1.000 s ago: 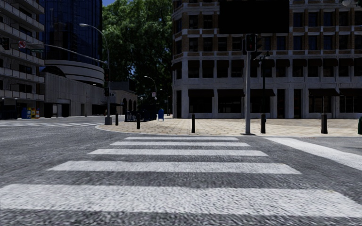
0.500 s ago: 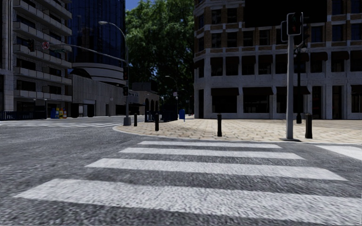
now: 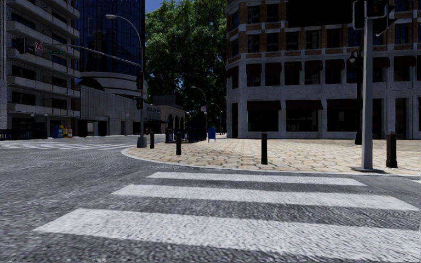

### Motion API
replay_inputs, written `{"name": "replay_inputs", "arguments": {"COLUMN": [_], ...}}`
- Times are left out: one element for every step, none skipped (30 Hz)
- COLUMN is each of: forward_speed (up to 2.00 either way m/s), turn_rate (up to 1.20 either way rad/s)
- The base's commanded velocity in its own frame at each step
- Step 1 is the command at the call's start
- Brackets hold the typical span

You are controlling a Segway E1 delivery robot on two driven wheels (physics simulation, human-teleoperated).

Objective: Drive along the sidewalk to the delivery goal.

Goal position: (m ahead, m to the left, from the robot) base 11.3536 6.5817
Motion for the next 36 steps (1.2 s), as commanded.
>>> {"name": "replay_inputs", "arguments": {"forward_speed": [2.00, 2.00, 2.00, 2.00, 2.00, 2.00, 2.00, 2.00, 2.00, 2.00, 2.00, 2.00, 2.00, 2.00, 2.00, 2.00, 2.00, 2.00, 2.00, 2.00, 2.00, 2.00, 2.00, 2.00, 2.00, 2.00, 2.00, 2.00, 2.00, 2.00, 2.00, 2.00, 2.00, 2.00, 2.00, 2.00], "turn_rate": [0.00, 0.00, 0.00, 0.00, 0.00, 0.00, 0.00, 0.00, 0.00, 0.00, 0.00, 0.00, 0.00, 0.00, 0.00, 0.03, 0.05, 0.05, 0.05, 0.05, 0.01, 0.00, 0.00, 0.00, 0.00, 0.00, 0.00, 0.00, 0.00, 0.00, 0.00, 0.00, 0.00, -0.03, -0.03, -0.09]}}
